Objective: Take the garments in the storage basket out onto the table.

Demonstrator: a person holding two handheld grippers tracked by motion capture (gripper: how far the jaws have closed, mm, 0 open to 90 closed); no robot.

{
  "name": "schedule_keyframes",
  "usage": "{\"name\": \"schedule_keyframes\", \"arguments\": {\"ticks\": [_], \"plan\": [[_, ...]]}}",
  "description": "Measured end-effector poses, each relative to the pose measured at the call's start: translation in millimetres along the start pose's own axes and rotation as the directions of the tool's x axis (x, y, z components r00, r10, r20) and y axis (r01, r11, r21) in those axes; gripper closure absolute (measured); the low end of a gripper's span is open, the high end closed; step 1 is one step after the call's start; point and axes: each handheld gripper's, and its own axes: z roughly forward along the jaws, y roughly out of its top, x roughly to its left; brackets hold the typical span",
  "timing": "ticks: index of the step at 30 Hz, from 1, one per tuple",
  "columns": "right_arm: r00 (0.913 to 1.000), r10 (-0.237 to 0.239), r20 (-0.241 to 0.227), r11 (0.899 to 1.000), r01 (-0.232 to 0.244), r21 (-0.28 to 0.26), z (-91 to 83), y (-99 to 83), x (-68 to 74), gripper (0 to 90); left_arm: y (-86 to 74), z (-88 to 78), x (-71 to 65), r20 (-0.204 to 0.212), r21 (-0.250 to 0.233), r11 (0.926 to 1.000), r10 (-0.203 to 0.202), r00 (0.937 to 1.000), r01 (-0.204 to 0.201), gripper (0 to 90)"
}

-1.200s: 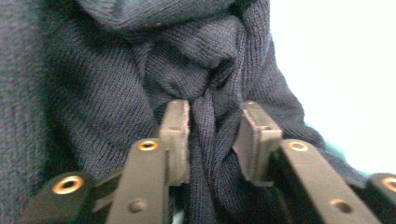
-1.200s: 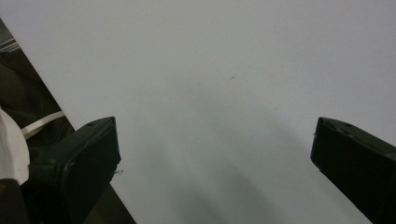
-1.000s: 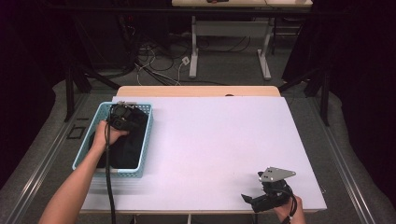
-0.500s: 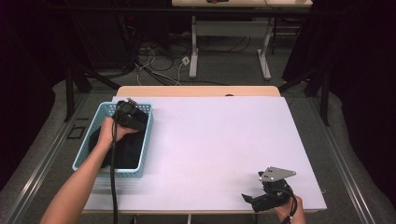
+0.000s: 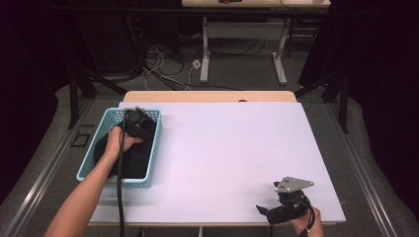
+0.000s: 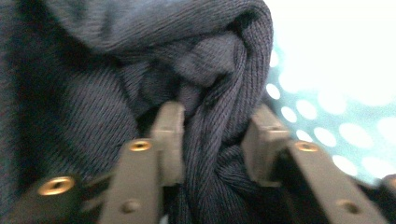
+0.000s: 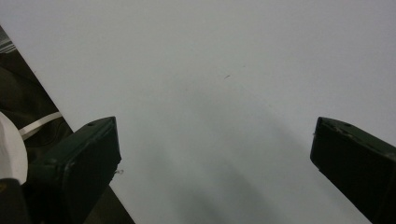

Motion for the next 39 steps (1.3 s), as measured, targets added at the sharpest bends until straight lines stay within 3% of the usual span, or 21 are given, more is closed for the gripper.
{"name": "schedule_keyframes", "arguments": {"ticks": [2, 5, 10, 12, 13, 14, 17, 20, 22, 29, 30, 31, 32, 39], "plan": [[1.0, -0.001, 0.0, 1.0, 0.001, 0.004, -0.4, 0.3, -0.4, 1.2, -2.9, -3.7, 3.0, 0.024, -0.017, 0.9997, -0.018, 0.9996, 0.018, 72.7], [1.0, -0.001, 0.001, 1.0, 0.001, 0.002, -0.6, 0.4, -0.1, 1.2, -5.9, -10.3, 4.2, 0.038, -0.023, 0.9995, -0.02, 0.9991, 0.021, 74.0], [1.0, 0.003, 0.003, 1.0, -0.003, -0.007, 0.2, -0.1, -0.9, 1.2, -10.5, -23.5, 3.7, 0.024, -0.022, 0.9997, 0.006, 0.9997, -0.006, 75.3], [1.0, 0.004, 0.0, 1.0, -0.004, 0.001, 0.1, 0.4, -0.9, 1.2, -11.6, -22.9, 4.0, 0.024, -0.018, 0.9998, -0.006, 0.9997, 0.006, 73.7], [1.0, 0.001, 0.005, 1.0, -0.001, 0.0, 0.3, 0.4, -0.9, 1.2, -11.0, -21.5, 3.8, 0.022, -0.013, 0.9999, -0.002, 0.9998, 0.002, 71.7], [1.0, -0.002, -0.003, 1.0, 0.002, 0.0, 0.8, 0.8, -0.5, 1.2, -8.2, -18.0, 1.3, 0.017, -0.003, 1.0, -0.007, 0.9998, 0.007, 60.6], [1.0, 0.001, 0.004, 1.0, -0.001, -0.006, 0.7, 0.5, -0.2, 1.2, -2.6, -11.1, -2.6, 0.015, 0.018, 0.9996, -0.02, 0.9997, 0.02, 40.4], [1.0, 0.004, 0.009, 1.0, -0.004, -0.006, 0.4, 0.4, -0.5, 1.2, 2.0, -4.2, -7.5, -0.005, 0.044, 0.999, -0.009, 0.9999, 0.01, 30.7], [1.0, -0.001, 0.005, 1.0, 0.001, -0.007, 0.6, 0.3, -0.6, 1.2, 3.0, -2.0, -8.6, -0.017, 0.055, 0.9985, -0.002, 0.9999, 0.003, 29.0], [1.0, 0.003, 0.0, 1.0, -0.003, 0.01, -0.2, 0.5, 0.5, 1.2, 2.7, 9.5, -10.4, -0.064, 0.089, 0.9959, 0.017, 0.9978, -0.011, 30.7], [1.0, 0.003, 0.0, 1.0, -0.003, 0.007, 0.8, 0.5, 0.0, 1.2, 2.4, 9.8, -10.6, -0.065, 0.089, 0.996, 0.014, 0.9978, -0.008, 36.5], [1.0, 0.003, 0.0, 1.0, -0.003, 0.007, 0.8, 0.5, 0.0, 1.2, 1.7, 9.6, -9.9, -0.062, 0.083, 0.9965, 0.01, 0.998, -0.005, 36.5], [1.0, 0.005, 0.001, 1.0, -0.005, 0.012, 0.4, 0.8, 0.9, 1.2, 1.2, 8.7, -8.6, -0.059, 0.079, 0.9968, 0.01, 0.9982, -0.005, 47.1], [1.0, 0.008, 0.001, 1.0, -0.008, 0.006, 0.3, 0.5, 1.1, 1.2, -5.1, -0.2, 0.7, -0.006, 0.021, 0.9993, -0.033, 0.9995, 0.033, 65.0]]}}
